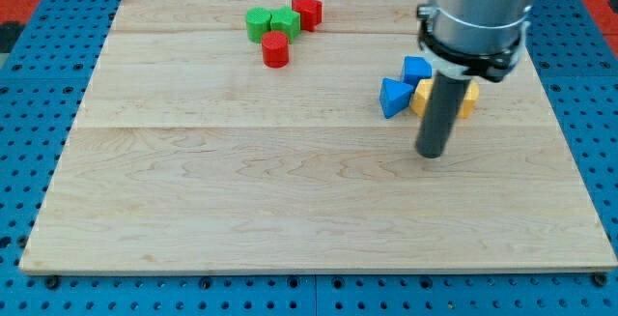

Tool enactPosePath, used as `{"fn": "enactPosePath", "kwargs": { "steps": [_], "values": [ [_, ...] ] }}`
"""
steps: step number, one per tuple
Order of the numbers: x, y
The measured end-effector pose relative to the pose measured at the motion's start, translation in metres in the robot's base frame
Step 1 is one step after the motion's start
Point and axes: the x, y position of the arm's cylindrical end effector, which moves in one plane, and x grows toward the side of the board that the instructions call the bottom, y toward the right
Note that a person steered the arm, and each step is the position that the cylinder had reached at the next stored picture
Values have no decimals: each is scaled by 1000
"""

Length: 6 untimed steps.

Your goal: Nudge the blue cube blue triangle and yellow hexagon a bit down

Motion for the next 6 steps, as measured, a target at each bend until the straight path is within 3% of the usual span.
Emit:
{"fn": "enactPosePath", "kwargs": {
  "steps": [1, 2, 3, 5, 6],
  "values": [
    [-25, 96],
    [-104, 134],
    [-179, 126],
    [-218, -12],
    [-198, -81]
  ]
}}
